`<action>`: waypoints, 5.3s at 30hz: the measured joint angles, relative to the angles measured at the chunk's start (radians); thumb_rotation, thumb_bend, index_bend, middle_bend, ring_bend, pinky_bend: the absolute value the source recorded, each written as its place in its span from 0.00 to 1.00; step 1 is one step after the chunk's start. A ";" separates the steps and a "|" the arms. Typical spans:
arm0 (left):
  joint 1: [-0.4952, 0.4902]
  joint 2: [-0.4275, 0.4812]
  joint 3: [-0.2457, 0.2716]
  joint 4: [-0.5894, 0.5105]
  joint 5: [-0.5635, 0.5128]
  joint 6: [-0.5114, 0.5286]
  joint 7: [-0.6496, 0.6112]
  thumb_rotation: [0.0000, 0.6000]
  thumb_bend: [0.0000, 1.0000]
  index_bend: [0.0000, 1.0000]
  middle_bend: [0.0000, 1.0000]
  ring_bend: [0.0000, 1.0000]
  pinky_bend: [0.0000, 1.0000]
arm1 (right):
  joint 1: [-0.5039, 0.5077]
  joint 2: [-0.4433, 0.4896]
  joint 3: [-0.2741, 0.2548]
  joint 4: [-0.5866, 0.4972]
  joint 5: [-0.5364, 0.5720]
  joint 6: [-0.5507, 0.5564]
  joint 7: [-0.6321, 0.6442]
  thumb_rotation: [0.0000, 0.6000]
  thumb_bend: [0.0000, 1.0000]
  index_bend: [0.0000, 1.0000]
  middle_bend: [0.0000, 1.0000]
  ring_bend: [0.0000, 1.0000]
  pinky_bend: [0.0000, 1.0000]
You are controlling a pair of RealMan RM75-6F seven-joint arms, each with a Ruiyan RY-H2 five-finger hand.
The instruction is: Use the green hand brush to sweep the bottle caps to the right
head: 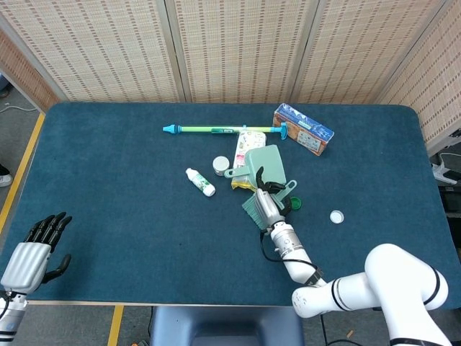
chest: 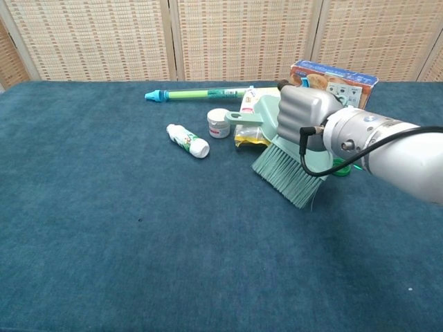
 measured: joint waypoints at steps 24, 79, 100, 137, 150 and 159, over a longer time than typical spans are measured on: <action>0.005 -0.003 0.007 -0.011 -0.001 0.000 0.037 1.00 0.42 0.00 0.00 0.00 0.10 | -0.064 0.081 -0.123 0.085 0.056 0.000 0.001 1.00 0.37 0.90 0.84 0.56 0.12; -0.016 -0.023 0.003 0.002 -0.032 -0.047 0.057 1.00 0.42 0.00 0.00 0.00 0.10 | -0.147 -0.022 -0.028 0.462 0.089 -0.137 0.052 1.00 0.37 0.90 0.84 0.57 0.12; -0.016 -0.029 0.009 -0.006 -0.025 -0.044 0.075 1.00 0.42 0.00 0.00 0.00 0.10 | -0.233 0.162 -0.042 0.362 -0.002 -0.148 0.206 1.00 0.37 0.90 0.84 0.57 0.12; -0.013 -0.039 0.016 -0.015 -0.016 -0.044 0.109 1.00 0.42 0.00 0.00 0.00 0.10 | -0.353 0.299 -0.202 0.291 -0.476 -0.220 0.322 1.00 0.37 0.91 0.84 0.57 0.12; -0.015 -0.043 0.014 -0.017 -0.025 -0.049 0.122 1.00 0.42 0.00 0.00 0.00 0.10 | -0.381 0.249 -0.141 0.461 -0.440 -0.242 0.272 1.00 0.37 0.91 0.84 0.57 0.12; -0.012 -0.033 0.017 -0.024 -0.016 -0.038 0.111 1.00 0.42 0.00 0.00 0.00 0.10 | -0.411 0.289 -0.076 0.390 -0.484 -0.212 0.529 1.00 0.37 0.91 0.84 0.57 0.12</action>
